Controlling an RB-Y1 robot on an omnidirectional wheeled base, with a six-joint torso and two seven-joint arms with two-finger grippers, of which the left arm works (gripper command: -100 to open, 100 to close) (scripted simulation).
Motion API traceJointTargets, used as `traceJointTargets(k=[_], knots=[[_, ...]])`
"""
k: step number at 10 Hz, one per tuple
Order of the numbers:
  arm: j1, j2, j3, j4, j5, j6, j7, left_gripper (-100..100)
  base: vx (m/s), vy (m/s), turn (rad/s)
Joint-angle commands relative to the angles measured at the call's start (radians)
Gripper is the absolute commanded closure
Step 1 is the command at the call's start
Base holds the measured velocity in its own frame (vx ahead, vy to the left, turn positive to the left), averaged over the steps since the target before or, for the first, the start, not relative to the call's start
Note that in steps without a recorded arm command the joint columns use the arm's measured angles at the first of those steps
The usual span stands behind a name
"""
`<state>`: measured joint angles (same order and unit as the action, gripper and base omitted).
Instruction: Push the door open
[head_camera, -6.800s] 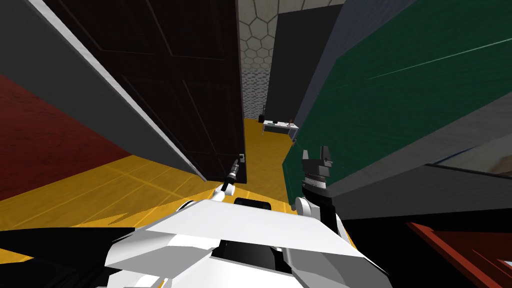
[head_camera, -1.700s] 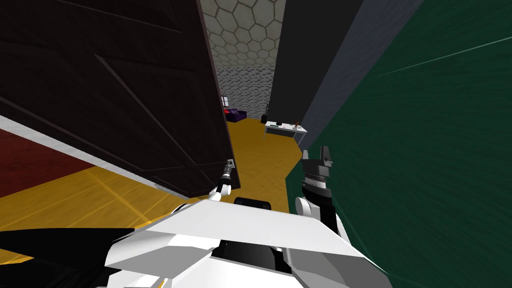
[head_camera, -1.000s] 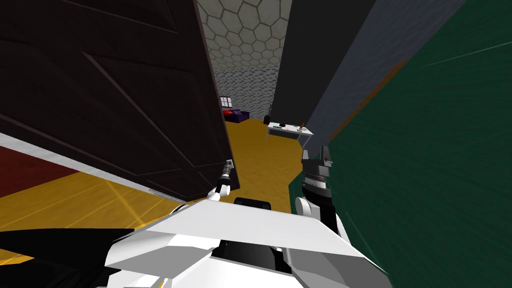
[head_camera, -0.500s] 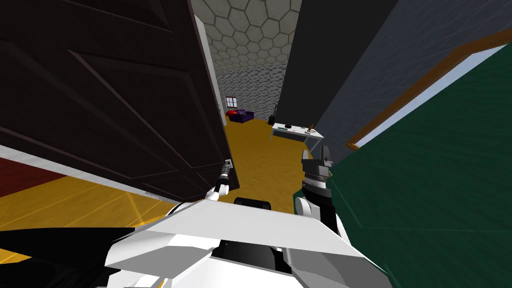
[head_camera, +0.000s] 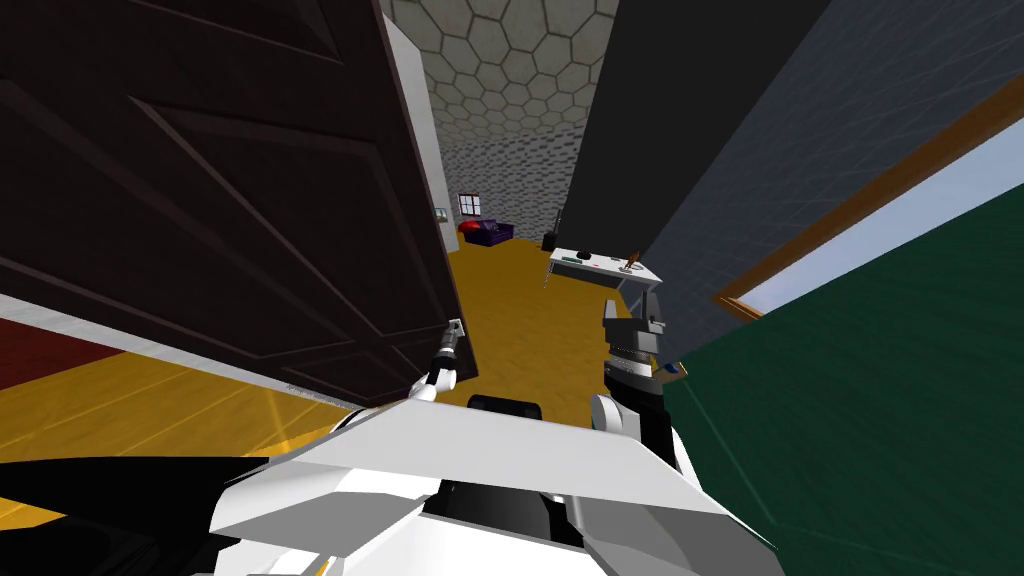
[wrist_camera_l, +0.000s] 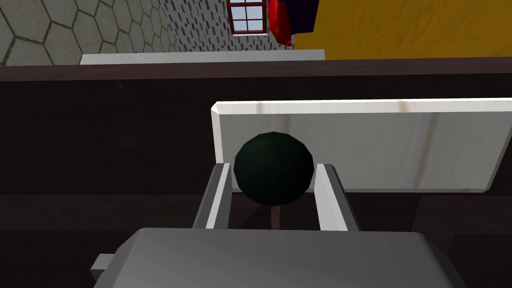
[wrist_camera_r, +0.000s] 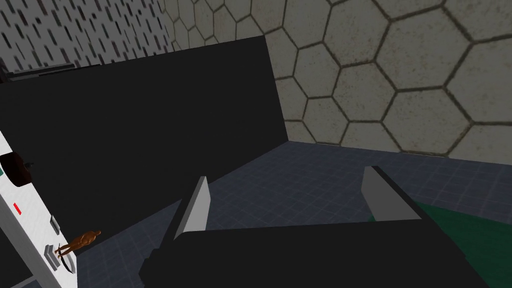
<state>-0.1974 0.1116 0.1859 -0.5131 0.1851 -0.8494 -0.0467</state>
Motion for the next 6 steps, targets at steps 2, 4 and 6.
traceJointTargets(k=[2,4,6], knots=[[-0.019,0.031,0.021,0.048,0.001,-0.024,0.019,100,0.14,-0.046,0.13],[-0.02,0.04,0.031,0.056,-0.003,-0.025,0.029,100,0.215,-0.059,0.196],[-0.02,0.04,0.031,0.056,-0.003,-0.025,0.029,100,0.093,-0.007,0.058]])
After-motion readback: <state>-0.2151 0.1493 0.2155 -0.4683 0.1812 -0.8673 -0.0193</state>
